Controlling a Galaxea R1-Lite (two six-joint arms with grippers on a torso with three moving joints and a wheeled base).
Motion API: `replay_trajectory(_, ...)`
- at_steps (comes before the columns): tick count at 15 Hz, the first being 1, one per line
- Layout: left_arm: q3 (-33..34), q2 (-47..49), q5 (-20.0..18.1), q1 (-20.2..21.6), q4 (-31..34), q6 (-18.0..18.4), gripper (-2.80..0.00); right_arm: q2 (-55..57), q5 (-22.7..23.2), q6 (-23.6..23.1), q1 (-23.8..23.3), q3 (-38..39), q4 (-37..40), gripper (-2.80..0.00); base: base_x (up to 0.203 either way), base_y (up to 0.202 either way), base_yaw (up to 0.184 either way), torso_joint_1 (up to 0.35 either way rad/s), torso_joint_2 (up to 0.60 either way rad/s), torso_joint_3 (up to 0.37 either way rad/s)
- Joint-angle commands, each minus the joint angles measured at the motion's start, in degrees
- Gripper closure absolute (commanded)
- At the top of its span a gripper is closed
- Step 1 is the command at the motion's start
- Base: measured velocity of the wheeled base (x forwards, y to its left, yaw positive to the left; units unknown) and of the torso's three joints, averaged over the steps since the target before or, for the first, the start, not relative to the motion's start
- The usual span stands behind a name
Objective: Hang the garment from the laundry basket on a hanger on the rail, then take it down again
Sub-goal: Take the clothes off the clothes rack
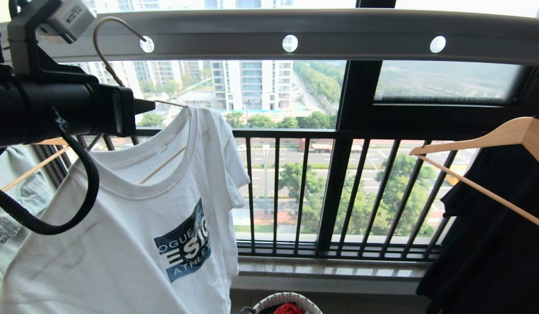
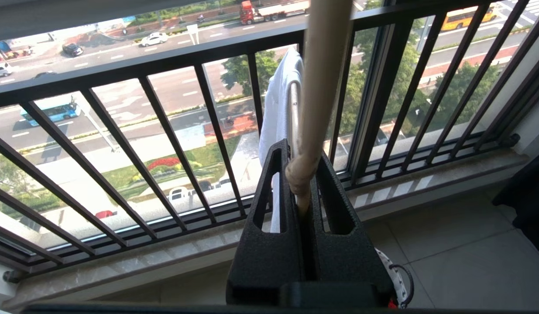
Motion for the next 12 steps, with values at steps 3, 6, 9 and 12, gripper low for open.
replay_trajectory(3, 0.02, -3.59, 1.44, -0.08, 0.23, 0.12, 0.00, 0.09, 0.04, -0.04, 0.03, 0.01, -0.06, 0.00, 0.000, 0.000, 0.000, 0.000, 0.00, 0.000)
replay_trajectory(6, 0.30, -6.48, 1.37, -0.73, 5.59, -0.06, 0.00, 0.00, 0.12, -0.31, 0.03, 0.01, -0.08, 0.00, 0.000, 0.000, 0.000, 0.000, 0.00, 0.000)
replay_trajectory(9, 1.54, -8.39, 1.20, -2.52, 8.73, -2.69, 0.00, 0.00, 0.21, -0.92, 0.03, -0.17, -0.08, 0.00, 0.000, 0.000, 0.000, 0.000, 0.00, 0.000)
replay_trajectory(12, 3.63, -8.75, 1.11, -2.62, 8.71, -2.87, 0.00, 1.52, 1.57, 0.90, 0.03, -6.54, 1.00, 0.00, 0.000, 0.000, 0.000, 0.000, 0.00, 0.000)
